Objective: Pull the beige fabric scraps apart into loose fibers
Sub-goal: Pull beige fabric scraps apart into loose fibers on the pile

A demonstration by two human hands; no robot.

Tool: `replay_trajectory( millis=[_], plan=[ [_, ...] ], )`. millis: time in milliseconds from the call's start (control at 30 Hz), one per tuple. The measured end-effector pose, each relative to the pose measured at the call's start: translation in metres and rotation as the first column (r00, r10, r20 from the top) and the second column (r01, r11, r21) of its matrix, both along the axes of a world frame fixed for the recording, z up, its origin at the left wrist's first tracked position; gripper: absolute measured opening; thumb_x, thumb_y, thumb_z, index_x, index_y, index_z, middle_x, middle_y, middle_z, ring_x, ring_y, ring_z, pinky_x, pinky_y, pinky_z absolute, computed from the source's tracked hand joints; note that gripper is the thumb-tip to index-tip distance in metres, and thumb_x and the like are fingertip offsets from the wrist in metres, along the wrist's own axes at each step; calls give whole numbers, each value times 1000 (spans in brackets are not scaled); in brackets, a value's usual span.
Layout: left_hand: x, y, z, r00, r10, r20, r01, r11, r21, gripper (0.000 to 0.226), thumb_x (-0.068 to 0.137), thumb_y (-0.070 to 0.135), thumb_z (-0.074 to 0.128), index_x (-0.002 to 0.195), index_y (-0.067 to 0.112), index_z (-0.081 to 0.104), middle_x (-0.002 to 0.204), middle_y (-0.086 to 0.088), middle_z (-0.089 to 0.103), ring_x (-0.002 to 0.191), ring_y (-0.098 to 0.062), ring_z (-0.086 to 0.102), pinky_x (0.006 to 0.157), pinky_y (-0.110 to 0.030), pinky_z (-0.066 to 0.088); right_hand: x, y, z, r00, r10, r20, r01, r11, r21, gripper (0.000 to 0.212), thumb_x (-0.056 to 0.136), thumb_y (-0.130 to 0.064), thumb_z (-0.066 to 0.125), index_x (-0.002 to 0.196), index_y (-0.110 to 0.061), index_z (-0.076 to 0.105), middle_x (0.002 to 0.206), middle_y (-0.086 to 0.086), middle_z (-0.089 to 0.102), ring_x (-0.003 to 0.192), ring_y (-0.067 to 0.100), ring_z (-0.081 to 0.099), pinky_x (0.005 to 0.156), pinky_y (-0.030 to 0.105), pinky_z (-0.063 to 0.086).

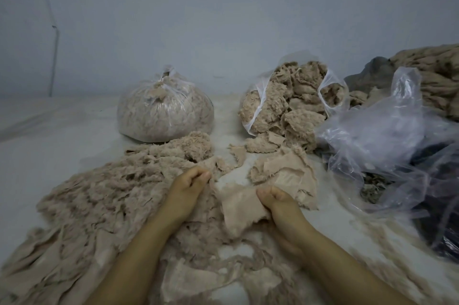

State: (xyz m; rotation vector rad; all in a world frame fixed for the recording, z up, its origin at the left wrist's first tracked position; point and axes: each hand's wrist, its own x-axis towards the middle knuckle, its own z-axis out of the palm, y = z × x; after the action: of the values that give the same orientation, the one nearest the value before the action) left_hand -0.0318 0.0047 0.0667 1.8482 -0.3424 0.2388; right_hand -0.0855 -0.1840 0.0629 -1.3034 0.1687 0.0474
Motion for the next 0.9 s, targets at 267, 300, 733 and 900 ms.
replay_trajectory(
  millis=[267, 300, 733, 900],
  plan=[
    [-12, -31, 12, 841, -380, -384, 276, 913, -299, 38, 76, 50, 58, 102, 24, 65, 98, 0, 70, 91, -12, 66, 79, -25, 52, 8, -8, 8, 948, 270, 171, -281, 958, 47, 13, 76, -28, 68, 82, -17, 68, 72, 7, 63, 61, 16, 58, 55, 26, 48],
    [-15, -35, 14, 816, -417, -400, 297, 896, -330, 37, 75, 43, 64, 101, 17, 67, 91, -2, 71, 83, -14, 66, 70, -24, 53, 8, -7, 10, 950, 261, 172, -275, 959, 63, 14, 74, -29, 69, 80, -17, 69, 73, 7, 65, 62, 15, 62, 55, 25, 50],
    [-26, -58, 18, 953, -156, -261, 19, 886, -464, 17, 93, 17, 56, 79, 7, 59, 69, -6, 64, 60, -15, 61, 55, -29, 51, -18, 6, 6, 996, -65, 67, 57, 991, 119, 20, 93, -24, 59, 86, -6, 55, 51, 2, 57, 36, 9, 46, 32, 18, 34],
    [-19, -66, 13, 971, 17, -238, -121, 894, -431, 20, 93, 19, 58, 81, 3, 58, 74, -14, 58, 67, -22, 54, 60, -33, 45, -8, -4, 8, 954, -203, 221, 224, 972, -76, 16, 92, -19, 62, 79, -15, 53, 55, 0, 56, 47, 12, 51, 46, 21, 40]
  ],
)
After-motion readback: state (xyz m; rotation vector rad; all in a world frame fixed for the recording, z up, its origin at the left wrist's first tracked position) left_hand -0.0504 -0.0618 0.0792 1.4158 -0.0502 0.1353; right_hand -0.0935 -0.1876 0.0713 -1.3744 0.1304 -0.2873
